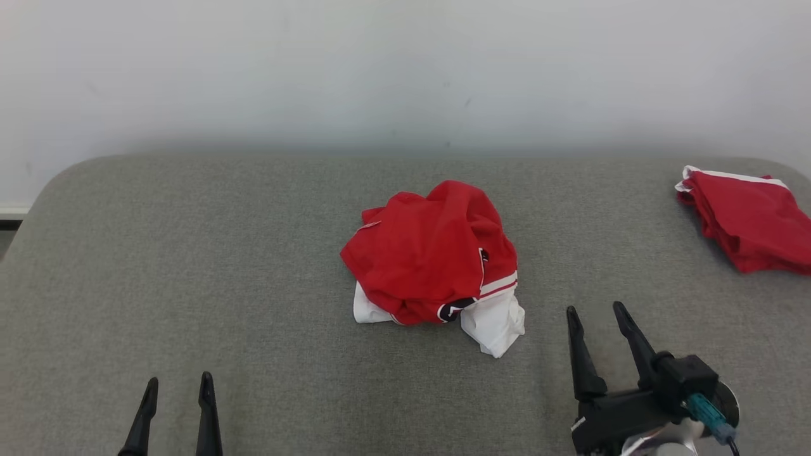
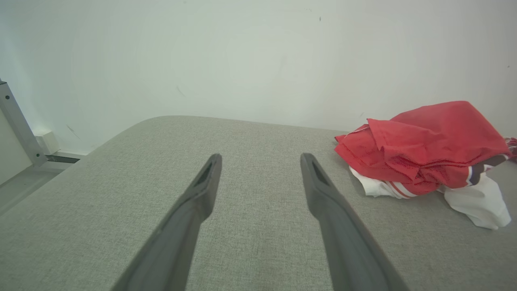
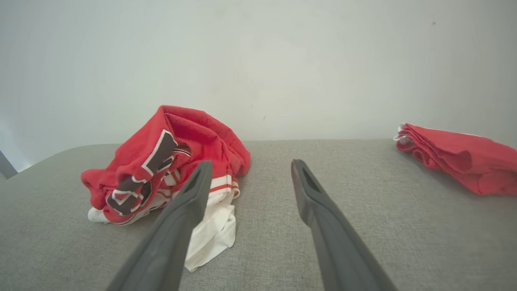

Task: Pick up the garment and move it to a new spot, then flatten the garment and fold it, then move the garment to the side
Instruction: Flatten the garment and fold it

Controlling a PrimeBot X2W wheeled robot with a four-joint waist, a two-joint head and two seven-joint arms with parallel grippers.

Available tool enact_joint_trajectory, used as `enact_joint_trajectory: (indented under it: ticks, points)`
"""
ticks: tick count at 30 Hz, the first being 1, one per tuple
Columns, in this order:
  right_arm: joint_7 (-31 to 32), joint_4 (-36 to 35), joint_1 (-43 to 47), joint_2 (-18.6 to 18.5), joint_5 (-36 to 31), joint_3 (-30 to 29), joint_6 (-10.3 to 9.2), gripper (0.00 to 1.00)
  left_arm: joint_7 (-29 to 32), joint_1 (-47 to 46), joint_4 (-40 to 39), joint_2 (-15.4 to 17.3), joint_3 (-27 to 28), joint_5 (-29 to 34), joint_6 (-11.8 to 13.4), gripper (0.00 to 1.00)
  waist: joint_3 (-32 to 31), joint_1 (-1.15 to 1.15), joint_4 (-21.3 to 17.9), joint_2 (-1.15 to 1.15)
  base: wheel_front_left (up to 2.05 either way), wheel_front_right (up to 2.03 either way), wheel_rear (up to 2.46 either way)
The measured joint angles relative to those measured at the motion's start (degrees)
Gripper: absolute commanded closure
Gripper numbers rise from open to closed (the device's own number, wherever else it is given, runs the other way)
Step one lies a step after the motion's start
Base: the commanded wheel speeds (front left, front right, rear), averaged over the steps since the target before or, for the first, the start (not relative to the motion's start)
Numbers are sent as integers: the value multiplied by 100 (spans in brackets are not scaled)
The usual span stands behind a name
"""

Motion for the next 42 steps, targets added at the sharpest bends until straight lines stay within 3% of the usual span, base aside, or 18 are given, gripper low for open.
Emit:
enact_joint_trajectory:
  ticks: [13,23,24,25,26,32,42]
  points:
    - [0,2109,-1605,-257,-236,209,0,0,1,-411,158,2,-83,-67,0,0,347,1,641,0,0,0,0]
    - [0,3554,-2091,-280,-181,326,0,0,0,-541,192,1,-134,-110,-7,0,528,0,992,0,0,0,0]
    - [0,3677,-2124,-267,-142,354,0,9,1,-547,197,1,-142,-111,-7,0,538,1,1005,0,0,0,0]
    - [0,3763,-2165,-253,-104,388,0,85,1,-547,202,0,-149,-110,-7,0,544,1,1013,0,0,0,0]
    - [0,3796,-2206,-242,-76,419,0,100,1,-547,209,1,-159,-111,-8,0,544,1,1014,0,0,0,0]
    - [1,3588,-2237,-334,36,431,0,100,0,-543,260,0,-190,-109,-9,0,439,1,932,0,0,0,0]
    - [1,1935,-1331,-621,-167,277,0,100,0,-318,308,1,-211,-116,-29,0,200,0,507,0,0,0,0]
